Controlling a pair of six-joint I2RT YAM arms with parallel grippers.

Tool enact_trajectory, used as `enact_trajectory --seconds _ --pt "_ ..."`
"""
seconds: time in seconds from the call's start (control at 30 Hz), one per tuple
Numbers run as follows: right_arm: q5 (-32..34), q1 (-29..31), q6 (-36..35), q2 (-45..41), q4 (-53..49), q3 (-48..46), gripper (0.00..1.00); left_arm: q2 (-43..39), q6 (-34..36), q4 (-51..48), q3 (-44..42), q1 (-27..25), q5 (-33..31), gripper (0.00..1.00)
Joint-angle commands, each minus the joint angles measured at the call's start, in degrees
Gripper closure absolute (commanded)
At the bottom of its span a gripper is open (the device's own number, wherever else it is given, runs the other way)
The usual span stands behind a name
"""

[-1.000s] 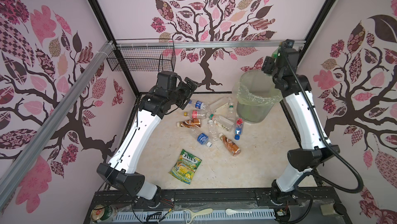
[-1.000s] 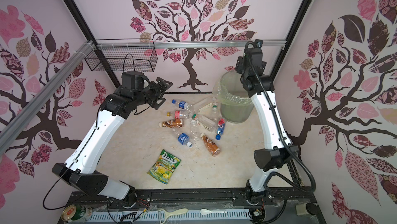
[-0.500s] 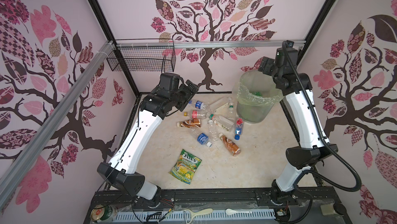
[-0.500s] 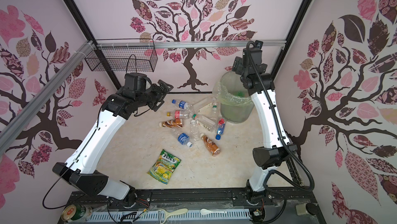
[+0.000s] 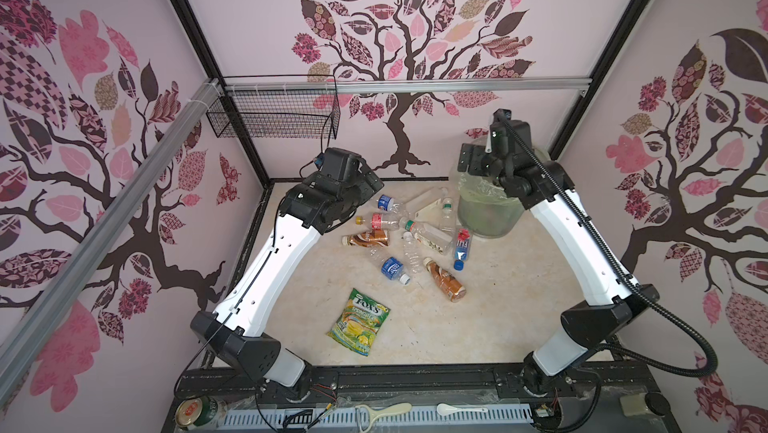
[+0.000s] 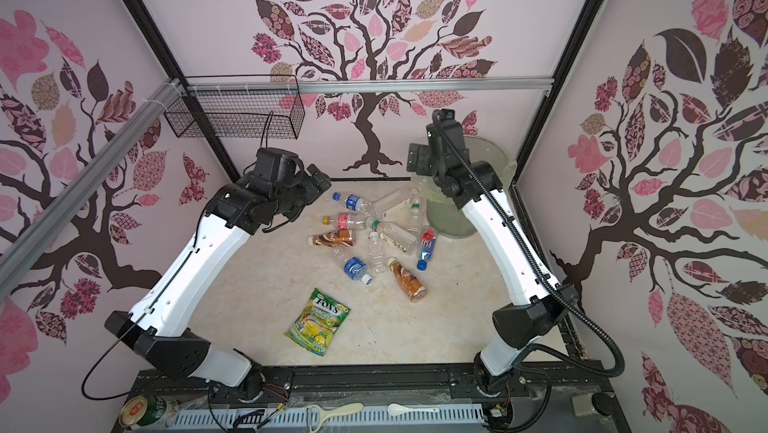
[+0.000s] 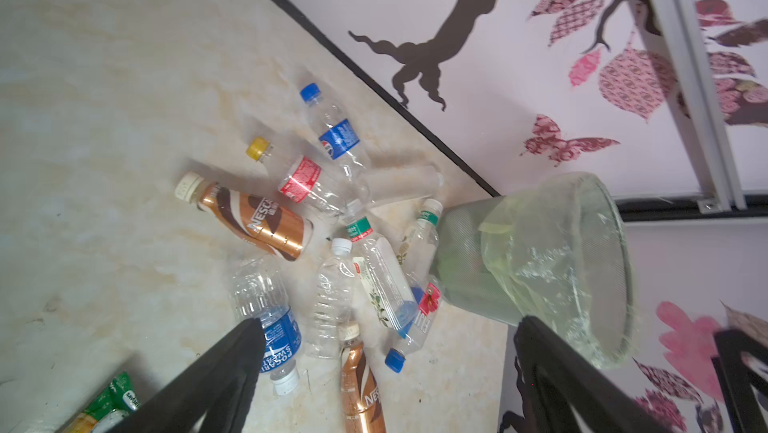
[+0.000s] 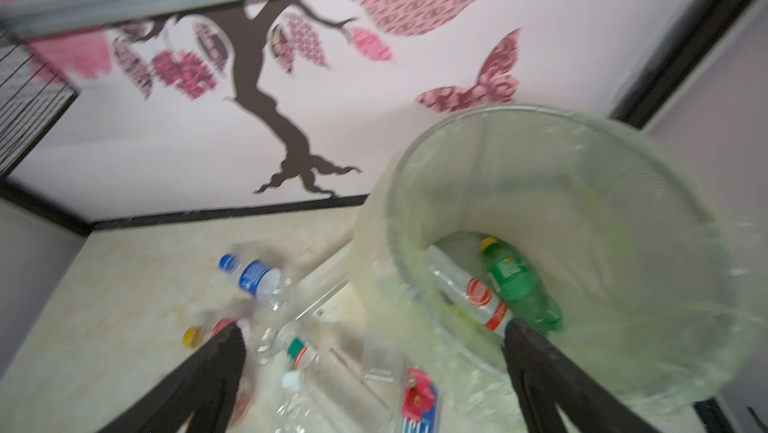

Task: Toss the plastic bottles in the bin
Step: 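Move both grippers back down over the bottle pile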

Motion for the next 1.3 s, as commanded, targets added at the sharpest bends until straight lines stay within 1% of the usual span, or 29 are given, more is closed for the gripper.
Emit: enact_trajectory --seconds 0.0,0.07,0.17,0.23,0.37,0.43,0.5,0.63,0.73,0.83,0.97,1.07,1.17,1.27 --pt "-5.5 2.0 2.6 -6.3 3.5 -8.2 0.00 -1.1 -3.2 -0.2 -7.5 0.4 -3.8 0.02" --pt "-6.6 3.7 3.0 -8.7 5.7 -14.8 0.00 -1.9 -2.0 0.0 -10.9 -0.3 -5.8 0.02" --pt "-7.7 5.1 2.7 -10.9 6.8 -21.5 0.01 -2.5 2.5 1.5 -15.8 -2.4 -7.3 0.02" --pt "-8.2 5.2 2.6 -11.9 7.3 -25.1 0.01 -1.9 2.5 0.3 -18.7 -2.8 -4.2 0.02" --pt "-8.1 5.2 3.0 -13.4 8.8 -31.2 0.00 1.2 -0.7 -1.9 -22.7 -2.8 3.9 0.02" --pt "-9.5 5.2 3.1 -13.3 9.8 -33.5 0.01 3.0 -4.0 -3.1 -23.5 -2.9 5.2 0.02" --pt "-11.0 5.4 3.2 -12.7 9.4 -34.6 0.01 4.5 -5.0 -0.7 -24.6 -2.8 6.8 0.02" --pt "-11.5 6.4 2.9 -12.6 8.5 -35.9 0.00 8.5 -3.2 5.2 -24.2 -2.8 14.1 0.02" --pt "-11.7 7.0 3.5 -12.8 8.2 -37.1 0.01 12.7 -3.5 1.9 -21.3 -2.9 14.6 0.02" --pt "-12.4 6.9 4.6 -13.5 8.4 -38.4 0.01 17.0 -2.0 -0.5 -18.0 -2.8 15.6 0.02" --pt "-9.9 7.0 4.3 -15.0 8.8 -39.2 0.01 20.7 -0.6 -0.5 -15.4 -2.5 15.6 0.02" --pt "-9.2 7.0 3.3 -15.2 8.0 -38.8 0.00 22.7 -0.6 0.4 -14.0 -2.4 15.8 0.03" --pt "-9.3 7.0 3.4 -15.2 7.3 -38.9 0.01 24.2 -1.2 1.0 -14.1 -1.9 16.2 0.06" --pt "-10.0 7.0 3.7 -14.9 7.5 -39.2 0.00 24.3 -1.4 3.7 -16.8 -1.2 17.5 0.14"
